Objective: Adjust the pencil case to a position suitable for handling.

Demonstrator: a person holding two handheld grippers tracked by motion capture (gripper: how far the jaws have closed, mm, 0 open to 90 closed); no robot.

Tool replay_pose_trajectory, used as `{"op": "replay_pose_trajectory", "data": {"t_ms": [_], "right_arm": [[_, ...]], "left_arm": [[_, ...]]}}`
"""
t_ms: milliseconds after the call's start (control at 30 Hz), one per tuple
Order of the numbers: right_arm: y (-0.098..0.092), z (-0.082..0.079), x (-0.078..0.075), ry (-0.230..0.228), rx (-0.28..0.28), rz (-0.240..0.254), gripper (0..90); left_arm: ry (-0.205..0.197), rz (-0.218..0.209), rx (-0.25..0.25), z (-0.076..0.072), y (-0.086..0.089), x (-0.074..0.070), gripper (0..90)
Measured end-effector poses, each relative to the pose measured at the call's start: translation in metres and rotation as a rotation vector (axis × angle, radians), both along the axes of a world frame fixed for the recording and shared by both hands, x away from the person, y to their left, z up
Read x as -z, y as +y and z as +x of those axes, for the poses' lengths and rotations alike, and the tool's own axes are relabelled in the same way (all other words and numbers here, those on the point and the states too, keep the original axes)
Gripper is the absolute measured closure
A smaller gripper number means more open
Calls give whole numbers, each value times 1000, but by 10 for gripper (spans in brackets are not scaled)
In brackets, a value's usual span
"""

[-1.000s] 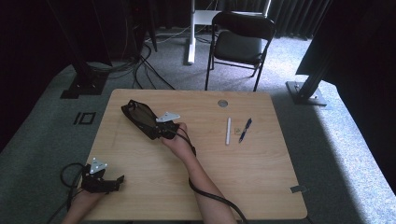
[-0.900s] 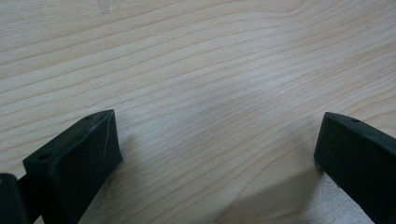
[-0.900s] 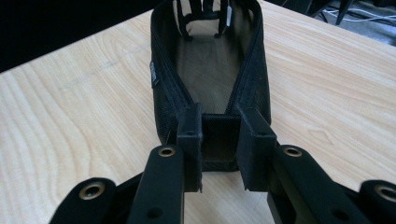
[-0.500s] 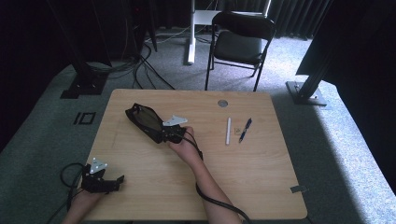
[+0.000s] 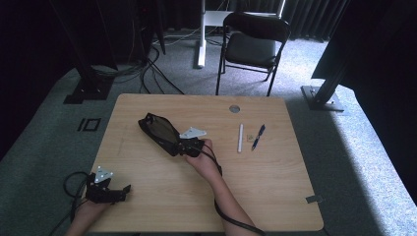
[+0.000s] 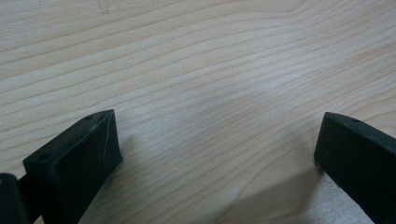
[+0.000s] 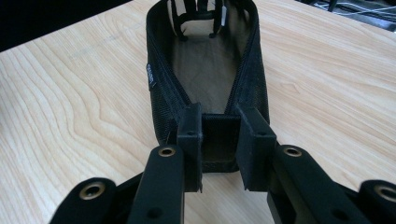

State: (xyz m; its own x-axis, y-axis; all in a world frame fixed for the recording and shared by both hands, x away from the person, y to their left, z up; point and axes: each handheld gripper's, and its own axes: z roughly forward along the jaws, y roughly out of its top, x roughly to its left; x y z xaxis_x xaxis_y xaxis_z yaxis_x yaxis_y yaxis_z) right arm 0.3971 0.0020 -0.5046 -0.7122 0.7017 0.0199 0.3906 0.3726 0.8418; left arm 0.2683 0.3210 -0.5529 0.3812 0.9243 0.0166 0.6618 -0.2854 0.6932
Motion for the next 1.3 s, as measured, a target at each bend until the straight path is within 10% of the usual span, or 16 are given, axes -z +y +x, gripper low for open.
{"op": "replay_pose_trajectory", "data": {"t_ms": [1300], "right_arm": [[-98, -63, 7, 1, 55, 32, 733]], "left_arm": [[-1, 1, 0, 0, 0, 0, 5]]}}
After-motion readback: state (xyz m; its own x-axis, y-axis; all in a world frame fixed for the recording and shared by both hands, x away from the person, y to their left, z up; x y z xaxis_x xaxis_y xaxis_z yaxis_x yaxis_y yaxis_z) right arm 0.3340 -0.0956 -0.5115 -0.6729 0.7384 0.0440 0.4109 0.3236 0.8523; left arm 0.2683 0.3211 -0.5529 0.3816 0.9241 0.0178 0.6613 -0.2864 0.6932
